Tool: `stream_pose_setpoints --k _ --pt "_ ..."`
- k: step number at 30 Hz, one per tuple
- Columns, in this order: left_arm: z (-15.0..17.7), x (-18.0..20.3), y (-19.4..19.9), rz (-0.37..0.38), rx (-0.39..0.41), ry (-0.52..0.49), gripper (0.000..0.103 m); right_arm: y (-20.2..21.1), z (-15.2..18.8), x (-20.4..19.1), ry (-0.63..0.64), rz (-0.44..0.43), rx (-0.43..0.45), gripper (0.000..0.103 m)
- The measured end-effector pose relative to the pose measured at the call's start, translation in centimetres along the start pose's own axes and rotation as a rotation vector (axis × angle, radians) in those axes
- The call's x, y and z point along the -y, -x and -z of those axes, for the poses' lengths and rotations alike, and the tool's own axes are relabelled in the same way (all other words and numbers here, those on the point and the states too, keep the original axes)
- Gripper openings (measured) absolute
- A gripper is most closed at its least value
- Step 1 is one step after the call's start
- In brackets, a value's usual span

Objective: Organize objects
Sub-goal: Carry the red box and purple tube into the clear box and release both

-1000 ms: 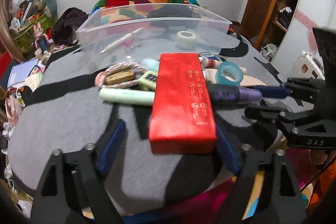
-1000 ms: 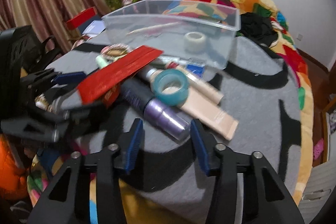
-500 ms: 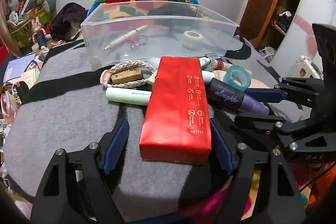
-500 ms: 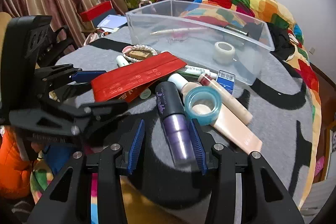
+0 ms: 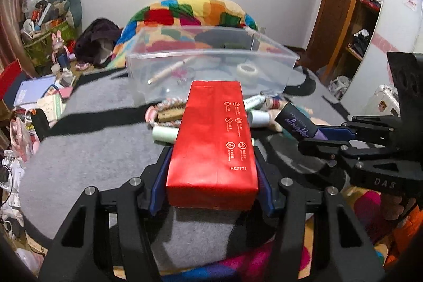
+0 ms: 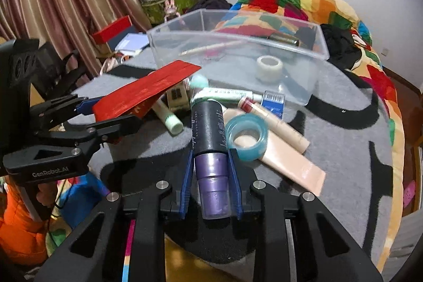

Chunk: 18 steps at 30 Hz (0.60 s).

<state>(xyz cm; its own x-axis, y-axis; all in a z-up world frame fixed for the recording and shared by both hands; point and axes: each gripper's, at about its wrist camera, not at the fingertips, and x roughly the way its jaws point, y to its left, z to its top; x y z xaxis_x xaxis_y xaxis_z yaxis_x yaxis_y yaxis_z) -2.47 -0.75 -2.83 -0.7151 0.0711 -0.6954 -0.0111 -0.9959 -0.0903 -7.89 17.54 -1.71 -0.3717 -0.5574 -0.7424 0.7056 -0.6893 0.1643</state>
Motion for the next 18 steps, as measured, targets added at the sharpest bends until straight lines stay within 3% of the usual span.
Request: stream_pose_setpoints --k 10,18 --pt "-3.7 -0.6 1.8 -0.015 0.095 0.002 0.057 2.3 -4.4 0.9 -0.055 0.045 0.126 0.023" --pt "-7.4 -1.8 -0.4 -0.015 0.073 0.015 0.057 1.5 -8.6 2.7 -0.119 0.117 0.168 0.023"
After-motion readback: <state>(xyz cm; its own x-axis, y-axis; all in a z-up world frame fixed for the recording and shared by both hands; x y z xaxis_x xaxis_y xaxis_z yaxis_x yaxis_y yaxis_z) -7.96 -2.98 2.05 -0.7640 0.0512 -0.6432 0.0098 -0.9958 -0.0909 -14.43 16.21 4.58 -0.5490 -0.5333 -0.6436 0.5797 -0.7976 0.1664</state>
